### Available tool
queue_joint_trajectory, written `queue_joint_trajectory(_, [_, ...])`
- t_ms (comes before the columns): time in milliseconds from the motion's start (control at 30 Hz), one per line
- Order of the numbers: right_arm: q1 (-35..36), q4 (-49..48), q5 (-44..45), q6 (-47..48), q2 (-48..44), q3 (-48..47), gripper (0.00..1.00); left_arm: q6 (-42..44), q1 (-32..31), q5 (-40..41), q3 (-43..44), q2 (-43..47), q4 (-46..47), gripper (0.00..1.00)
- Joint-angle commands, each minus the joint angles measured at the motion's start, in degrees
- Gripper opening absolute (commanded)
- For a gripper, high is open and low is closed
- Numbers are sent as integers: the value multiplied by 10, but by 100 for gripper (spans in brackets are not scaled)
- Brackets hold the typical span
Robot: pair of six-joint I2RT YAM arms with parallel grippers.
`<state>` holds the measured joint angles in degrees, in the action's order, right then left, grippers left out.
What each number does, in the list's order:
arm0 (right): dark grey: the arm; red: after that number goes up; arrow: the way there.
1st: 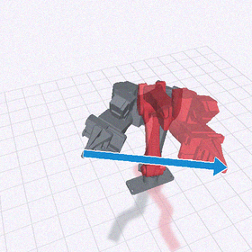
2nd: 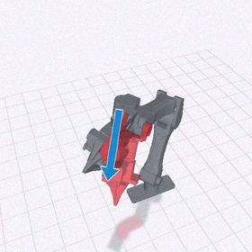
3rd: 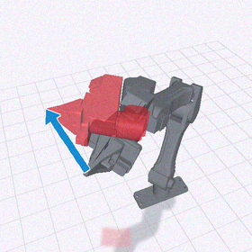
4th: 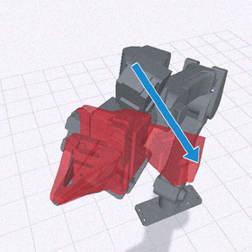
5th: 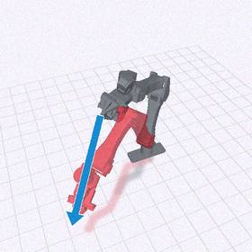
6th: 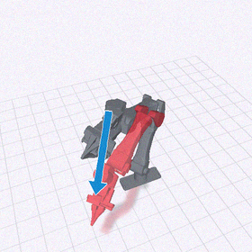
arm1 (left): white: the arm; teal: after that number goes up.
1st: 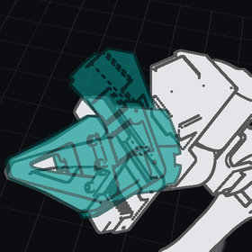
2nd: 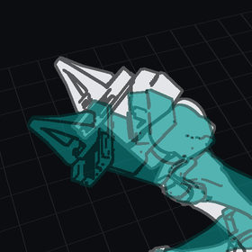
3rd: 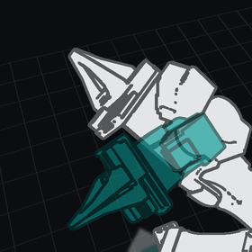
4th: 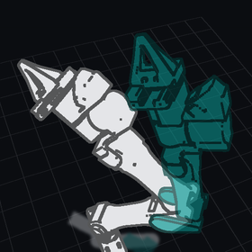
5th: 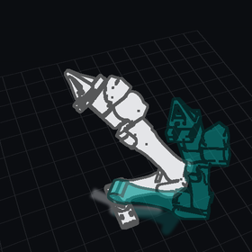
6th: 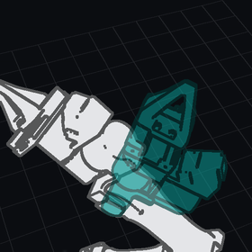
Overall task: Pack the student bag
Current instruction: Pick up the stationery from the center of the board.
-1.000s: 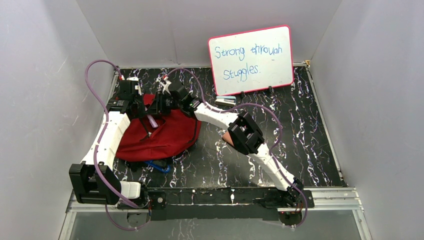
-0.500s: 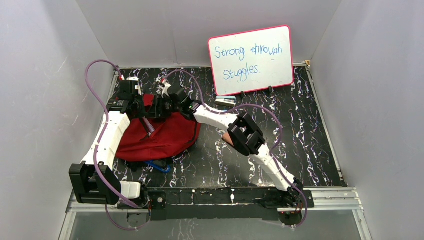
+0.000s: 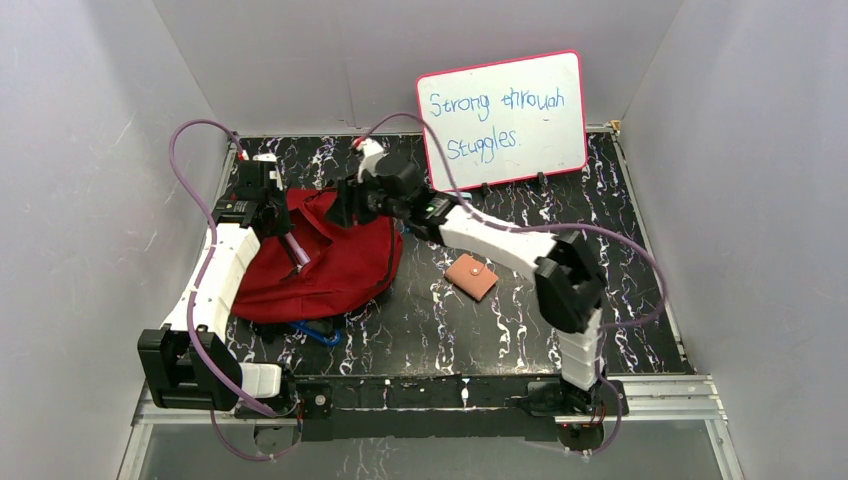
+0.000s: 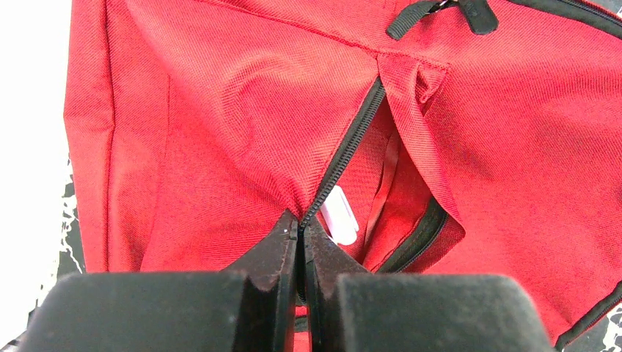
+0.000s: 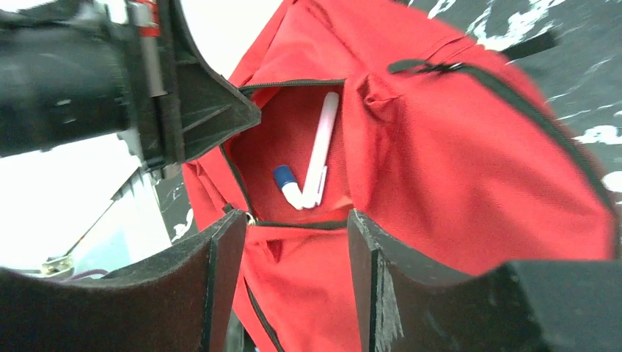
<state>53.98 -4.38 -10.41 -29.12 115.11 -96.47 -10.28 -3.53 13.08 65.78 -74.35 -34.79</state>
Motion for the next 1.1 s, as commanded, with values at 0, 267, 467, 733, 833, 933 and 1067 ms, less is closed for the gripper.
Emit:
queue_joint_trajectory(0, [-44,-4,60,108,-107,72,63,1,2,2,-2,28,8,0])
queue_joint_trajectory(267, [-180,151,-5,201,-176,151,63,6,2,7,-4,24,12,0])
queue_joint_trajectory(467, [-196,277,8,304,-136,127,67,6,2,1,0,14,16,0])
queue_joint_trajectory(733, [-195,306,36,340,-91,120,81,7,2,3,2,10,16,0])
queue_joint_trajectory(833, [-196,313,37,344,-60,105,81,7,2,-1,4,8,17,0])
queue_joint_trajectory(933, [-196,320,37,349,-34,90,81,9,2,1,5,10,17,0])
queue_joint_trajectory(1067, [-195,314,45,359,-13,84,81,11,2,5,4,11,17,0])
